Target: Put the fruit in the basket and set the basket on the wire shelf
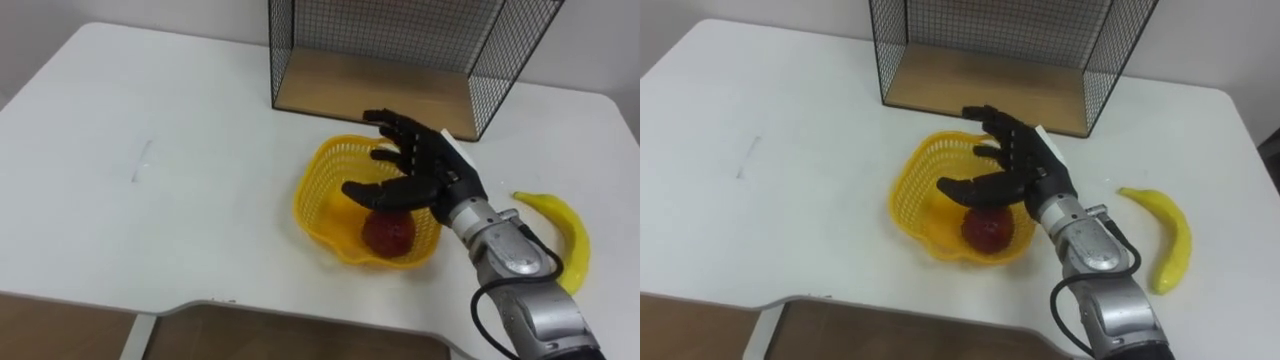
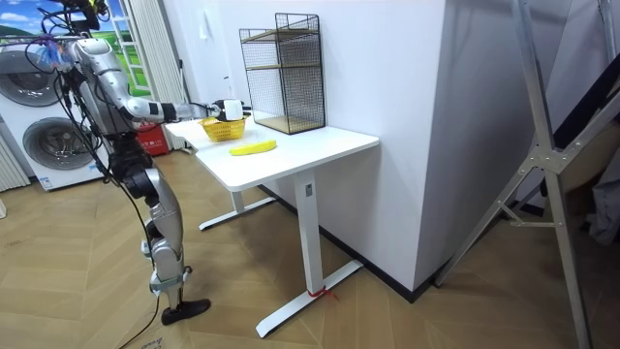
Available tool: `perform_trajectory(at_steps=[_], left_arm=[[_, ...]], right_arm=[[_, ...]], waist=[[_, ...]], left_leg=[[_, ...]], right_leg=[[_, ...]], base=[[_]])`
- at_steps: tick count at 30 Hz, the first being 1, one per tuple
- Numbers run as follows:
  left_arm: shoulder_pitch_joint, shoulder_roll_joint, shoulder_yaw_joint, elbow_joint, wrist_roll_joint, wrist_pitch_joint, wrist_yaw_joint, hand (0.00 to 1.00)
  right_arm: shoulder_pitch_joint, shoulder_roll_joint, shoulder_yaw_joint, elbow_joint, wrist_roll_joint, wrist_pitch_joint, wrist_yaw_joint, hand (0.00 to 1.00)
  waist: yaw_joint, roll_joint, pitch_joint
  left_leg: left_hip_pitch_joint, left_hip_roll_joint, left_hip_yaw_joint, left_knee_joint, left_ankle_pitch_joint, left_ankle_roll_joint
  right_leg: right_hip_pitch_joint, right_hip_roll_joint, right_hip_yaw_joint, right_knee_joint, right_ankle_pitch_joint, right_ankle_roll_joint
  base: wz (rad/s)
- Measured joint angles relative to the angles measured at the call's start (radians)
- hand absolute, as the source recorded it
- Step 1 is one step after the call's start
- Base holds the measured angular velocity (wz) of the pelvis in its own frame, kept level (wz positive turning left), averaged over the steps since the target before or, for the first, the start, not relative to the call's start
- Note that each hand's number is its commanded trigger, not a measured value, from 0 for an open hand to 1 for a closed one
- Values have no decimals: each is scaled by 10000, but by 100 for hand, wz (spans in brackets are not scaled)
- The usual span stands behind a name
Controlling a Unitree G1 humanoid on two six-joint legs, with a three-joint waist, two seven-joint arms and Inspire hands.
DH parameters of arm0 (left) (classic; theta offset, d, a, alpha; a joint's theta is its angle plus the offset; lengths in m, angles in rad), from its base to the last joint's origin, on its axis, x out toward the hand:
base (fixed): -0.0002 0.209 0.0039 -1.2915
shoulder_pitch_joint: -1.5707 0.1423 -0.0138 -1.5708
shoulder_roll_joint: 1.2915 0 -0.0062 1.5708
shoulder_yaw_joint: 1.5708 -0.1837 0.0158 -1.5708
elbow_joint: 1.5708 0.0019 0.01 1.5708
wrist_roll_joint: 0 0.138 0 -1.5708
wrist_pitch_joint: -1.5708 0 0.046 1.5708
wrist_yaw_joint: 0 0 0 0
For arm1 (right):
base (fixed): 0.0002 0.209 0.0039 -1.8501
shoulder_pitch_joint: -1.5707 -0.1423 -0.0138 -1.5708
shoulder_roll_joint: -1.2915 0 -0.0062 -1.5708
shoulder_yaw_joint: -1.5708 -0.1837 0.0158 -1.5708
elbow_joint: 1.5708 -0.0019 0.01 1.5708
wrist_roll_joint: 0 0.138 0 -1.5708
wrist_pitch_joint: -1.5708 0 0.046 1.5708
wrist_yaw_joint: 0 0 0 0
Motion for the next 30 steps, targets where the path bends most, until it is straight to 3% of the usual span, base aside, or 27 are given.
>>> perform_trajectory(at_steps=[5, 13, 20, 23, 26, 30], left_arm=[[18, 0, 6, 2, 13, -7, 1, 0], [18, -1, 189, 29, 10, -39, -1, 0], [364, -82, 212, -81, 32, -40, -8, 0], [429, -97, 212, -123, 27, -53, -9, 0], [427, -92, 273, -128, 21, -129, -20, 0], [474, -99, 545, -268, 0, -150, -42, 0]], right_arm=[[0, -1, -70, -2, 1, 0, 0, 0], [0, -42, -938, -215, 8, -10, -330, 0], [55, -376, -1892, -807, 469, -17, -1213, 0], [30, -570, -2359, -1058, 1118, -70, -1601, 0], [30, -714, -2879, -1103, 1639, -84, -1757, 0], [28, -924, -3388, -1279, 1979, -135, -2016, 0]], waist=[[-83, 20, -48], [-202, 35, -57], [-486, 155, -162], [-569, 106, -149], [-612, -34, -67], [-728, -124, -82]], left_leg=[[18, 0, 3, 2, 1, 1], [8, 2, 8, 61, 0, 0], [72, -10, 20, 16, 1, 3], [140, -13, 59, -26, 8, 10], [140, -23, 58, -20, 7, 9], [24, -22, 43, 11, 6, 8]], right_leg=[[-1, -2, 4, 27, 1, -1], [10, -10, -1, 49, 2, -3], [21, -17, 39, 50, 1, -3], [39, -16, 85, 51, -2, 2], [46, -16, 94, 31, -9, 10], [-40, -11, 97, 12, -9, 10]], base=[[0], [0], [0], [-4], [0], [0]])
